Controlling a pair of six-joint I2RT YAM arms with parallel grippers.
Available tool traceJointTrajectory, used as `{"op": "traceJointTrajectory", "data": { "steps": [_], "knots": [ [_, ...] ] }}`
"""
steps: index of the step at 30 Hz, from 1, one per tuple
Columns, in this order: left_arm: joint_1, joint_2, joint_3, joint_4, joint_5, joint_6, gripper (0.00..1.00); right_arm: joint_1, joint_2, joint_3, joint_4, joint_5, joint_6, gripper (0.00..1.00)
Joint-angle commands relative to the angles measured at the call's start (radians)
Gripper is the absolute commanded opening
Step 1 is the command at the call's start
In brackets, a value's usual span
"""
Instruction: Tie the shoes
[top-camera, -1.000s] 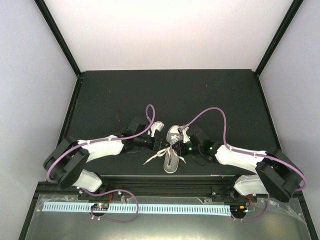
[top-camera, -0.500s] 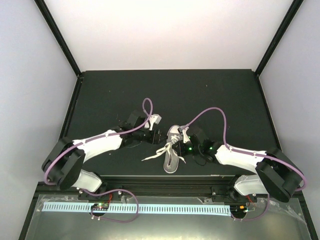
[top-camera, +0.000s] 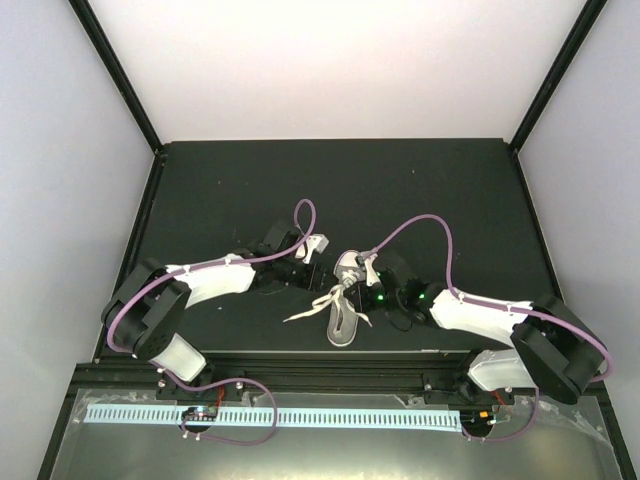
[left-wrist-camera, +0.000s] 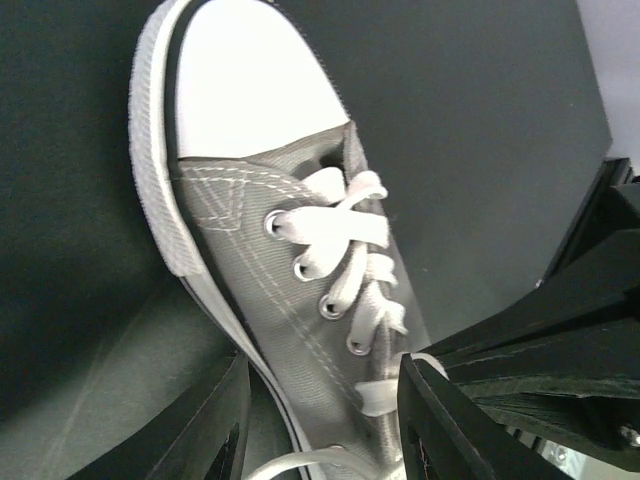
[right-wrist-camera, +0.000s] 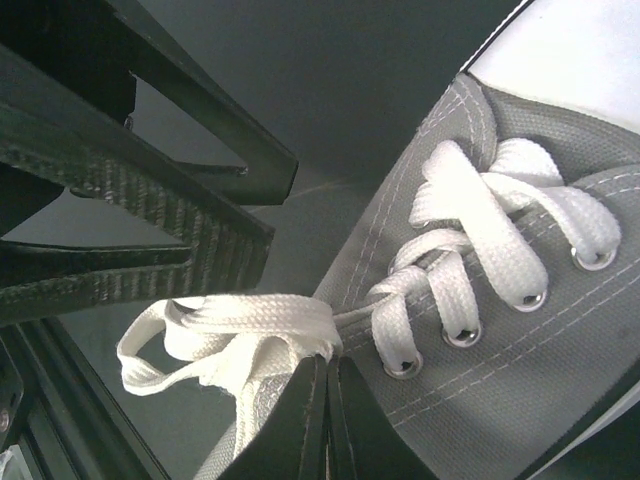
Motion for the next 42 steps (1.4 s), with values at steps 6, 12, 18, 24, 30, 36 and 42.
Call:
{"op": "traceJointTrajectory", "data": {
  "steps": [6,12,18,24,30,36,42],
  "knots": [
    [0.005,0.008,-0.016,0.097,0.112,-0.012,0.41,0.005,0.018,0.039,0.006,0.018,-0.004,0.02],
    [0.006,0.023,-0.021,0.106,0.111,-0.021,0.38,0.004,0.027,0.051,0.006,0.015,-0.005,0.02],
    [0.01,-0.024,-0.035,0.096,0.015,-0.038,0.38,0.004,0.025,0.048,0.002,0.018,-0.006,0.02],
    [0.042,-0.067,-0.071,0.103,-0.068,-0.073,0.42,0.005,0.018,0.036,0.001,0.021,-0.005,0.02],
    [0.051,0.006,-0.029,0.026,-0.055,-0.03,0.42,0.004,0.017,0.032,0.006,0.018,-0.003,0.02],
    [0.052,0.07,-0.019,0.059,0.037,-0.013,0.42,0.005,0.02,0.034,0.006,0.018,-0.003,0.02],
    [0.051,0.051,-0.053,0.169,0.14,-0.033,0.42,0.005,0.03,0.041,0.0,0.016,-0.006,0.02]
  ]
}}
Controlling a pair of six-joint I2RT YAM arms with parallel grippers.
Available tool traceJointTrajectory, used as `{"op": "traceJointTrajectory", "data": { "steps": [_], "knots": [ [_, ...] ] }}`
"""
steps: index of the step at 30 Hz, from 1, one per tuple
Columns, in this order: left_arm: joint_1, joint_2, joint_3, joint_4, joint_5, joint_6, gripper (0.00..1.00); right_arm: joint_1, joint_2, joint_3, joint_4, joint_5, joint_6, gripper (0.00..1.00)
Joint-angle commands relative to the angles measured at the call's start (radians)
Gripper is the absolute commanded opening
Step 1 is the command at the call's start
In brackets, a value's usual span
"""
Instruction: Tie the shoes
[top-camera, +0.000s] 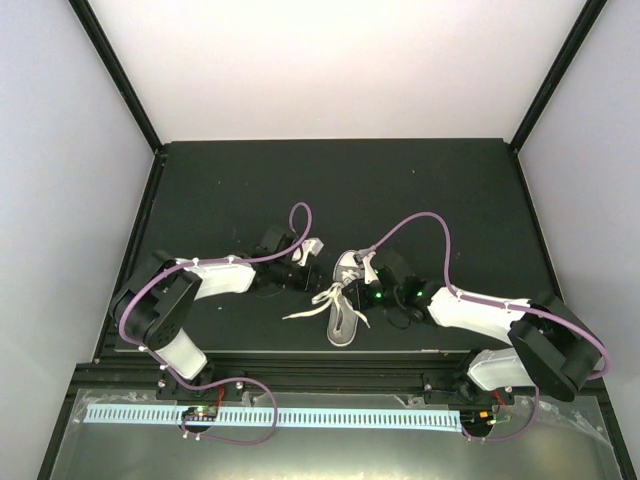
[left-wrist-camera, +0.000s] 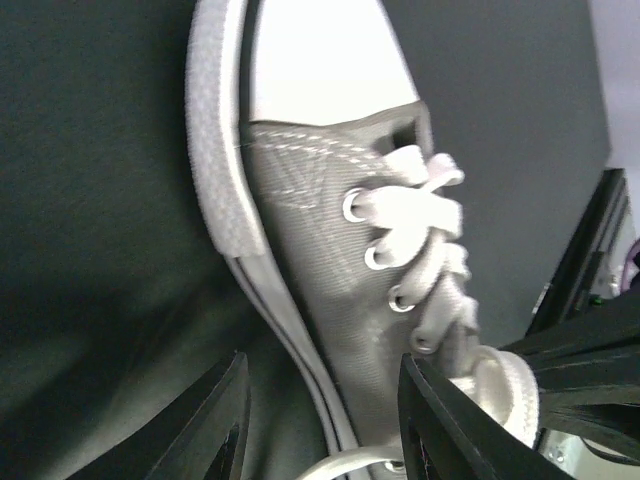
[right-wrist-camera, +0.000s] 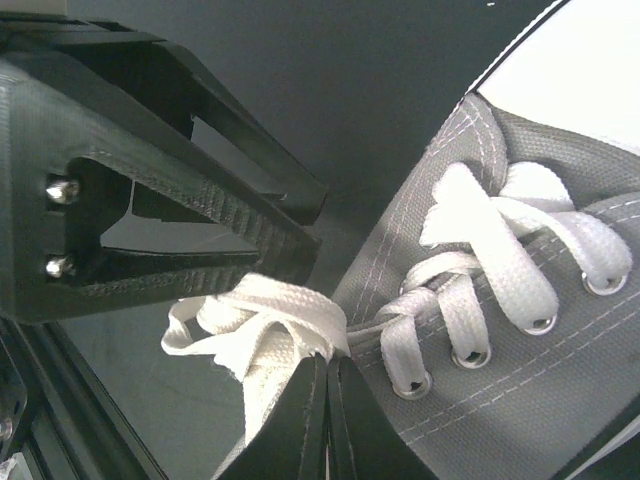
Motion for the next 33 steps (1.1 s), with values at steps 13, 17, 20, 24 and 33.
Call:
{"op": "traceJointTrajectory", "data": {
  "steps": [13,17,20,24,33],
  "knots": [
    [0.005,-0.022,-0.037,0.184,0.158,-0.032,0.42,0.004,0.028,0.028,0.009,0.007,-0.005,0.02],
    [0.003,-0.017,-0.042,0.208,0.169,-0.049,0.42,0.004,0.03,0.028,0.01,0.004,-0.005,0.02],
    [0.004,-0.017,-0.043,0.224,0.169,-0.061,0.42,0.004,0.034,0.029,0.01,0.0,-0.006,0.02],
    [0.002,-0.014,-0.043,0.236,0.17,-0.073,0.42,0.003,0.034,0.029,0.01,-0.001,-0.007,0.02],
    [-0.007,0.008,-0.048,0.233,0.176,-0.071,0.38,0.005,0.034,0.031,0.011,0.0,-0.007,0.02]
  ]
}}
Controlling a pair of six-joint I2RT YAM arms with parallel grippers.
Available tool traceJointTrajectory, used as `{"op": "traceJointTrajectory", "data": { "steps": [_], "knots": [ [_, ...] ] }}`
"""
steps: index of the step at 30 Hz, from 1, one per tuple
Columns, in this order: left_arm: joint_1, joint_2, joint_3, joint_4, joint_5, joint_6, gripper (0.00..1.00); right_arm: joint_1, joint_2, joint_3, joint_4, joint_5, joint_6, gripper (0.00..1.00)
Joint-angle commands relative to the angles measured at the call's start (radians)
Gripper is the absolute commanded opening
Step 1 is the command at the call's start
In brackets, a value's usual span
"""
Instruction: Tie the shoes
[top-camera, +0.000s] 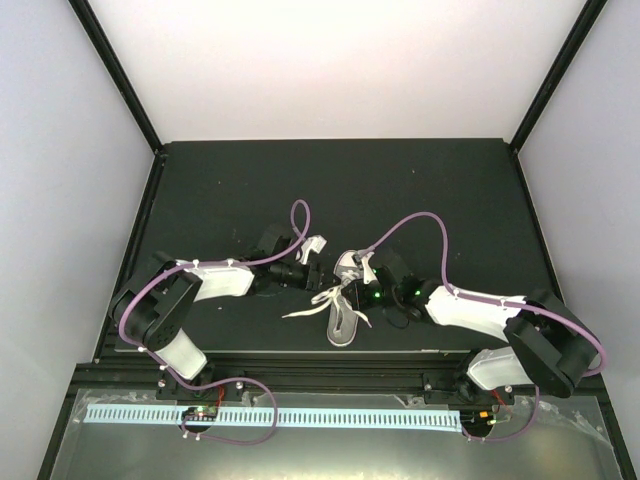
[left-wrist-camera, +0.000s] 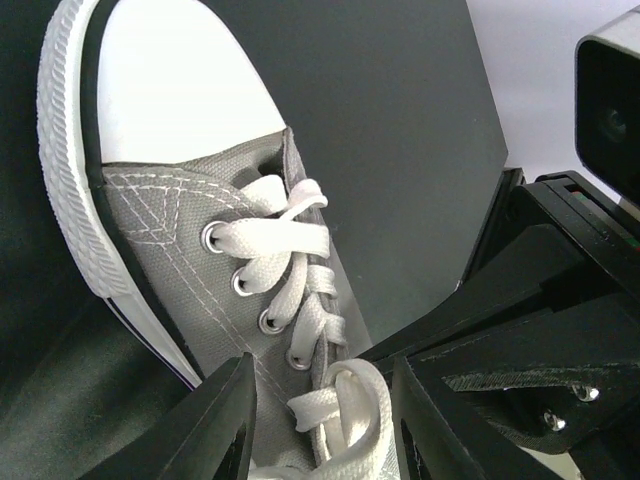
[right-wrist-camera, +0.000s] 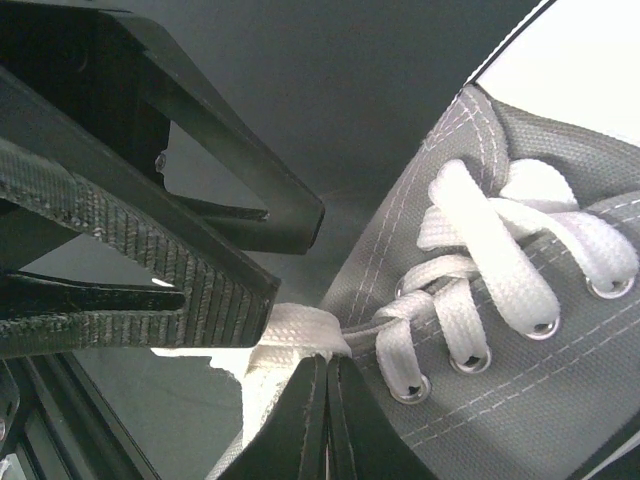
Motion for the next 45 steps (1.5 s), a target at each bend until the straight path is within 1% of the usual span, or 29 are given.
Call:
{"op": "traceJointTrajectory", "data": {
  "steps": [1,3,5,11,16,17,18,19,23,25,28,33,41,43,45],
  "knots": [
    [-0.005,0.015,-0.009,0.032,0.024,-0.004,0.37,0.005,0.009,0.023,0.01,0.003,-0.007,0.02],
    [-0.006,0.015,-0.009,0.035,0.027,-0.006,0.34,0.004,0.009,0.023,0.009,0.003,-0.007,0.02],
    [-0.009,0.01,-0.011,0.044,0.036,-0.011,0.33,0.004,0.01,0.022,0.009,0.005,-0.008,0.02],
    [-0.028,-0.001,-0.011,0.038,0.054,0.0,0.35,0.003,0.012,0.028,0.015,0.006,-0.006,0.02],
    [-0.043,-0.015,-0.003,-0.03,0.019,0.046,0.36,0.005,0.013,0.047,0.012,0.006,-0.009,0.01],
    [-0.045,-0.023,-0.002,-0.051,0.006,0.06,0.35,0.005,0.011,0.049,0.011,0.007,-0.009,0.02],
    [-0.046,-0.048,-0.003,-0.087,-0.031,0.088,0.28,0.005,0.005,0.048,0.005,0.016,-0.012,0.02],
    [-0.046,-0.058,-0.004,-0.106,-0.045,0.1,0.26,0.005,0.001,0.046,0.001,0.019,-0.013,0.02],
    [-0.046,-0.101,-0.007,-0.133,-0.079,0.128,0.14,0.005,-0.024,0.043,-0.019,0.028,-0.022,0.02],
    [-0.048,-0.121,-0.011,-0.13,-0.093,0.134,0.09,0.004,-0.045,0.037,-0.025,0.027,-0.025,0.03],
    [-0.056,-0.148,-0.014,-0.136,-0.115,0.146,0.06,0.004,-0.078,0.021,-0.023,0.022,-0.035,0.04],
    [-0.097,-0.165,0.001,-0.175,-0.153,0.184,0.05,0.003,-0.076,0.011,0.012,-0.012,-0.054,0.02],
    [-0.169,-0.182,0.028,-0.241,-0.29,0.212,0.05,0.005,0.01,0.025,0.071,-0.047,-0.055,0.02],
    [-0.185,-0.195,0.025,-0.244,-0.332,0.208,0.07,0.004,0.024,0.025,0.081,-0.042,-0.053,0.02],
    [-0.204,-0.217,0.014,-0.242,-0.396,0.196,0.13,0.004,0.038,0.027,0.086,-0.037,-0.053,0.02]
  ]
}}
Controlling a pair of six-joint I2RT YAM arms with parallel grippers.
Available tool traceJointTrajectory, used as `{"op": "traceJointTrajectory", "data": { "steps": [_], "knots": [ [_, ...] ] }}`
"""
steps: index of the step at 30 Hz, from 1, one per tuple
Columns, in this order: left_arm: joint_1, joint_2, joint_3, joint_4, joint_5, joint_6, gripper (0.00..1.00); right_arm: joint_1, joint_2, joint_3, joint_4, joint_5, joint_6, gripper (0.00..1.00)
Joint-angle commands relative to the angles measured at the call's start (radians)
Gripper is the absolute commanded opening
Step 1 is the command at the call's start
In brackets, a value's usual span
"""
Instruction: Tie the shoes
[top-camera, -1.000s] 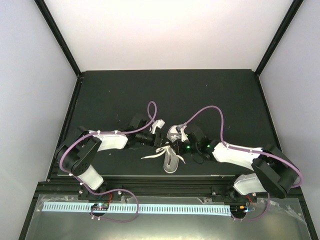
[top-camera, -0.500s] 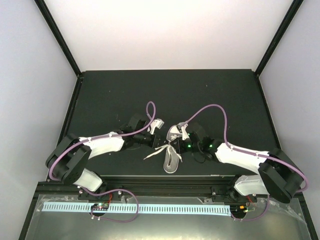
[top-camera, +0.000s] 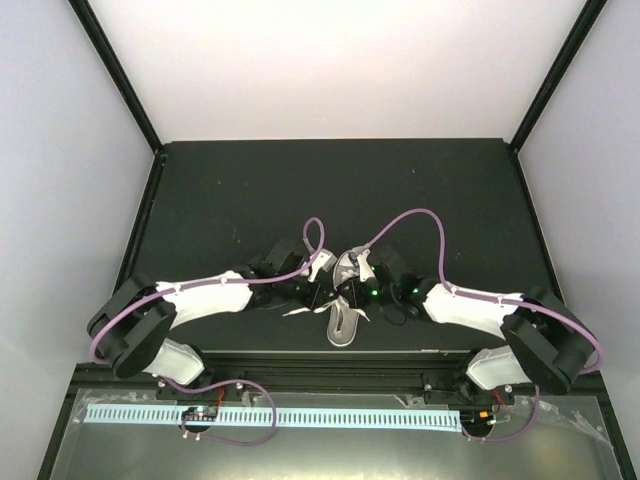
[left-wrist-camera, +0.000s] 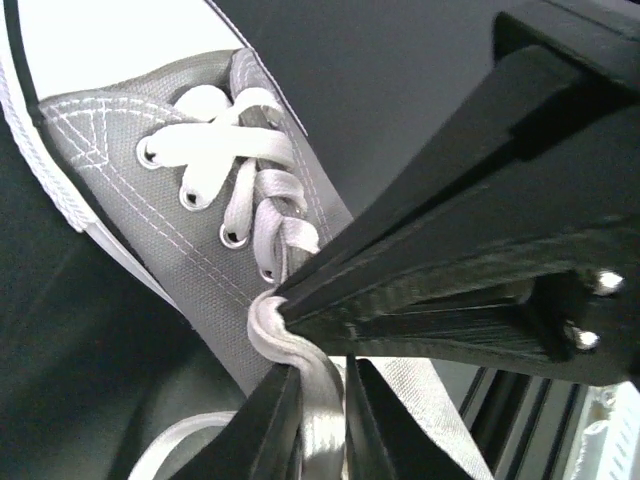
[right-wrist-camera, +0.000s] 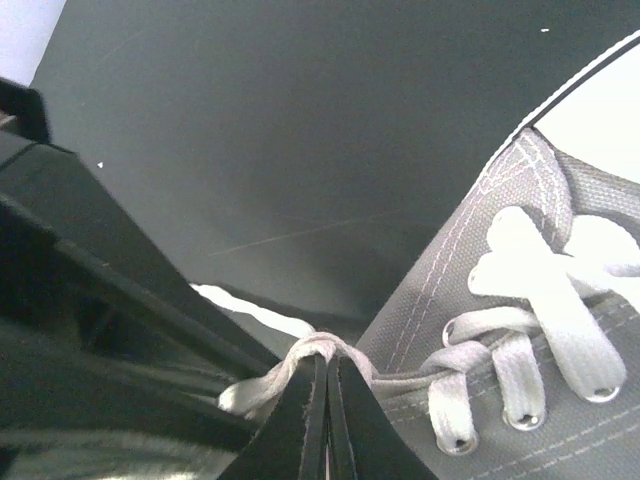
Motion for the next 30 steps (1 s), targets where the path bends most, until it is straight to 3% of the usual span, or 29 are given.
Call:
{"op": "traceJointTrajectory", "data": {
  "steps": [1,6,10,18,30],
  "knots": [
    [-0.043,-0.068,0.015,-0.014,-0.145,0.003,0.16,0.005,0.031,0.006,0.06,0.001,-0.011,0.02],
    [-0.069,-0.121,0.002,-0.037,-0.259,-0.018,0.25,0.005,0.038,-0.001,0.068,0.007,-0.002,0.02],
    [-0.072,-0.132,0.003,-0.061,-0.267,-0.012,0.27,0.004,0.029,-0.009,0.062,0.013,-0.003,0.02],
    [-0.077,-0.127,-0.022,-0.045,-0.274,-0.006,0.08,0.004,0.016,-0.015,0.061,-0.015,-0.018,0.02],
    [-0.095,-0.141,-0.055,0.0,-0.348,-0.021,0.02,0.009,-0.008,-0.04,0.057,-0.041,-0.035,0.02]
  ]
}}
